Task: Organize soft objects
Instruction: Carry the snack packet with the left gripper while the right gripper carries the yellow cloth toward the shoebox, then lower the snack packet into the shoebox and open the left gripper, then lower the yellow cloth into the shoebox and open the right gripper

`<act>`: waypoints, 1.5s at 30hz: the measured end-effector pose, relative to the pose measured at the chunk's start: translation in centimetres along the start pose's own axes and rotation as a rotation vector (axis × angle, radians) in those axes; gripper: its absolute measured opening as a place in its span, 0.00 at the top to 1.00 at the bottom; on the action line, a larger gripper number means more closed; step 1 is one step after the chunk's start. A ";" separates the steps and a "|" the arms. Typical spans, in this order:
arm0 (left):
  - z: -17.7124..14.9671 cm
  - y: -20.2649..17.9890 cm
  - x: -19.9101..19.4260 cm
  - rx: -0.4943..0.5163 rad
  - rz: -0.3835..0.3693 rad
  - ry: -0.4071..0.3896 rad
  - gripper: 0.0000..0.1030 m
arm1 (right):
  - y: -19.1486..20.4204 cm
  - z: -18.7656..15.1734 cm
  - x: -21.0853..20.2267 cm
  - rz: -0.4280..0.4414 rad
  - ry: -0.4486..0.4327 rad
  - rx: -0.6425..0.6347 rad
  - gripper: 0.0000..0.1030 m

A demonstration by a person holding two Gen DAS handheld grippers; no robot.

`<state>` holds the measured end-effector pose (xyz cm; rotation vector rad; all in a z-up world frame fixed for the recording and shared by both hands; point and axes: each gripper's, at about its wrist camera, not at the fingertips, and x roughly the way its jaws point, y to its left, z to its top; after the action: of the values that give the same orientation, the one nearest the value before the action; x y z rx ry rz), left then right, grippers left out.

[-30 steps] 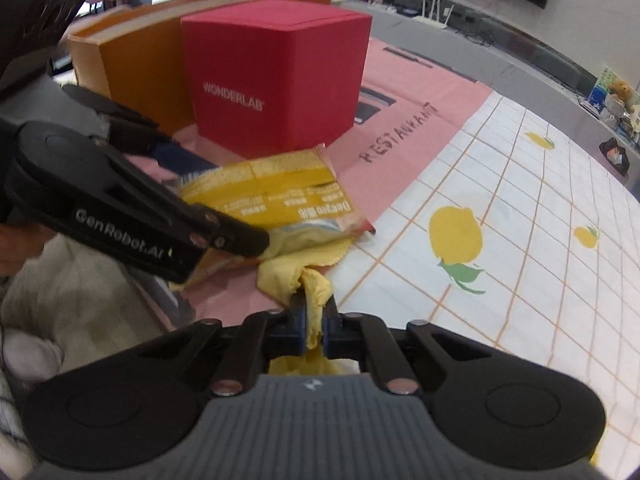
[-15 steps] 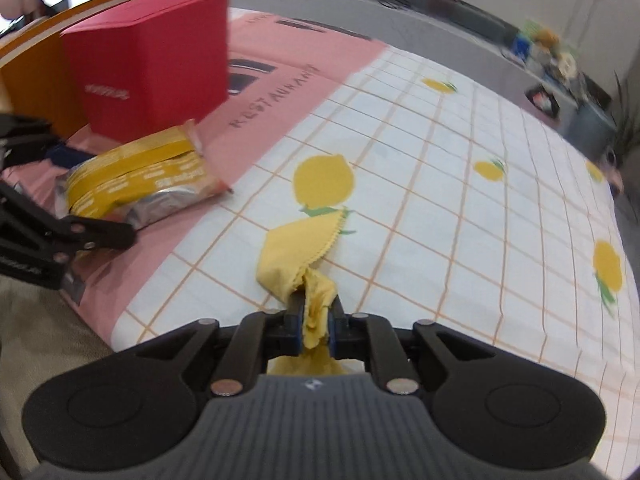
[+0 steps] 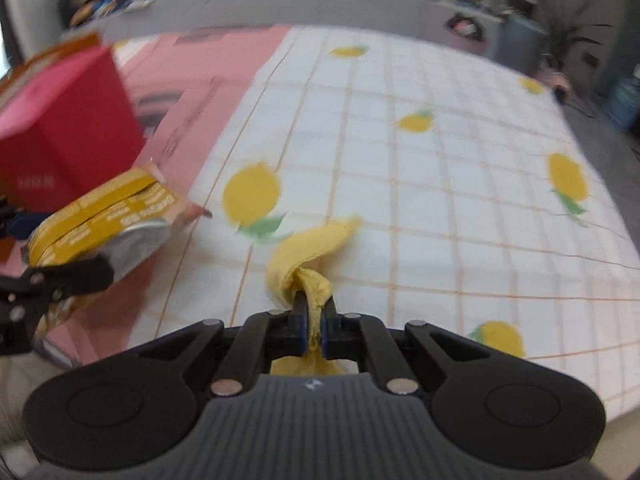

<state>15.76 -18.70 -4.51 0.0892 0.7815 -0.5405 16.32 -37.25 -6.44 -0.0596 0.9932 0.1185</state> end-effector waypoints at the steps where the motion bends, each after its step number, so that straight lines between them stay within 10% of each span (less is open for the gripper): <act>1: 0.7 0.0 -0.6 0.011 -0.012 -0.023 0.33 | -0.2 0.3 -0.8 -0.006 -0.029 0.028 0.97; 9: 6.6 4.0 -7.2 0.034 0.006 -0.172 0.33 | 2.0 5.4 -7.4 -0.062 -0.229 0.116 0.97; 18: 6.3 16.0 -14.2 -0.074 0.233 -0.236 0.33 | 17.3 14.2 -11.3 0.064 -0.559 -0.047 0.97; 32: 1.3 26.6 -11.8 -0.290 0.321 -0.111 0.36 | 35.2 17.6 -2.4 0.172 -0.354 -0.317 0.97; 35: 0.9 27.3 -11.6 -0.297 0.360 -0.066 0.72 | 36.5 18.1 0.1 0.131 -0.273 -0.344 0.97; 45: 1.1 26.8 -13.9 -0.274 0.500 -0.114 0.24 | 38.3 17.6 3.9 -0.030 -0.180 -0.421 0.97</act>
<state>21.61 10.08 2.70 -0.0013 0.6835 0.0368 28.21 2.89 -0.01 -0.4420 0.7739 0.2996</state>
